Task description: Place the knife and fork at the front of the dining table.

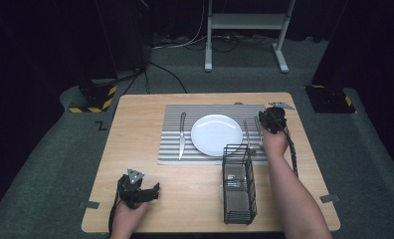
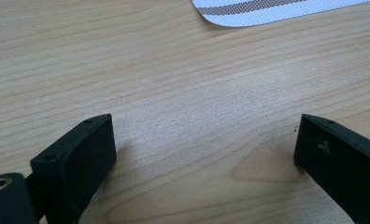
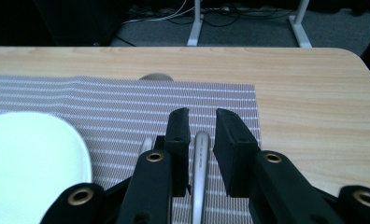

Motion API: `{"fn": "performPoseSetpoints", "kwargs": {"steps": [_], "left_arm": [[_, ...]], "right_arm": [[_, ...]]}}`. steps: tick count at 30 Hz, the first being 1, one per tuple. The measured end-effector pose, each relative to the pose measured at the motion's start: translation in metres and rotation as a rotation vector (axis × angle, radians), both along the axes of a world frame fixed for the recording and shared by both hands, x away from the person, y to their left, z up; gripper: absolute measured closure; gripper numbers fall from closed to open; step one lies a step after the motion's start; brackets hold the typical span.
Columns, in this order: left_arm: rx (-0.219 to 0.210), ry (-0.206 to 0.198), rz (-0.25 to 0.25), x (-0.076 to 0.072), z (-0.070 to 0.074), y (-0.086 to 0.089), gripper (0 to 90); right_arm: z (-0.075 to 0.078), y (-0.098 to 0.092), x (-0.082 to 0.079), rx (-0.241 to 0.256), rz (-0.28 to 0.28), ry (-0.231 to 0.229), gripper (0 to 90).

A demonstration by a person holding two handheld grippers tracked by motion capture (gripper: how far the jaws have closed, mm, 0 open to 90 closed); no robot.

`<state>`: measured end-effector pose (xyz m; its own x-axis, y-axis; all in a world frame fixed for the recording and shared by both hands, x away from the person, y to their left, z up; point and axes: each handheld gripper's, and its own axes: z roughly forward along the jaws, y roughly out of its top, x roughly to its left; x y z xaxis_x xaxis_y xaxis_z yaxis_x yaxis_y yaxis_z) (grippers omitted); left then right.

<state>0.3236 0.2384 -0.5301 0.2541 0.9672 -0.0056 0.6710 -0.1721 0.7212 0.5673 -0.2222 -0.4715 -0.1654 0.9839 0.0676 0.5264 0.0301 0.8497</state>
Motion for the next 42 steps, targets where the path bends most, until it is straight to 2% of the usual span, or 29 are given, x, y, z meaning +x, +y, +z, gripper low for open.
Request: {"fn": "performPoseSetpoints", "kwargs": {"steps": [5,10,13,17,24,27,34,38,42], "left_arm": [[-0.001,0.001,-0.003,0.0,0.0,0.0,5.5],[-0.002,0.003,-0.006,0.0,0.0,0.0,5.4],[-0.002,0.003,-0.006,0.0,0.0,0.0,5.4],[-0.002,0.002,-0.006,0.0,0.0,0.0,5.4],[0.001,0.001,-0.005,0.0,0.0,0.0,5.6],[0.002,-0.002,-0.005,0.0,0.0,0.0,5.7],[0.001,-0.002,-0.005,0.0,0.0,-0.001,5.8],[0.004,-0.001,-0.007,-0.001,0.0,-0.001,6.0],[0.004,-0.001,-0.007,-0.002,0.0,-0.001,6.0]], "right_arm": [[-0.003,-0.003,-0.016,-0.028,0.027,0.017,76.4],[-0.013,-0.008,-0.034,-0.054,0.038,0.043,76.5],[-0.019,-0.01,-0.045,-0.07,0.049,0.043,76.0],[-0.023,-0.014,-0.063,-0.065,0.063,0.032,74.8],[-0.028,-0.015,-0.097,-0.091,0.109,-0.003,65.1],[-0.026,-0.016,-0.111,-0.087,0.125,-0.017,60.5],[-0.023,-0.017,-0.146,-0.115,0.155,-0.053,45.4],[-0.026,-0.02,-0.167,-0.124,0.178,-0.052,39.8],[-0.029,-0.026,-0.185,-0.13,0.195,-0.019,34.6]]}}
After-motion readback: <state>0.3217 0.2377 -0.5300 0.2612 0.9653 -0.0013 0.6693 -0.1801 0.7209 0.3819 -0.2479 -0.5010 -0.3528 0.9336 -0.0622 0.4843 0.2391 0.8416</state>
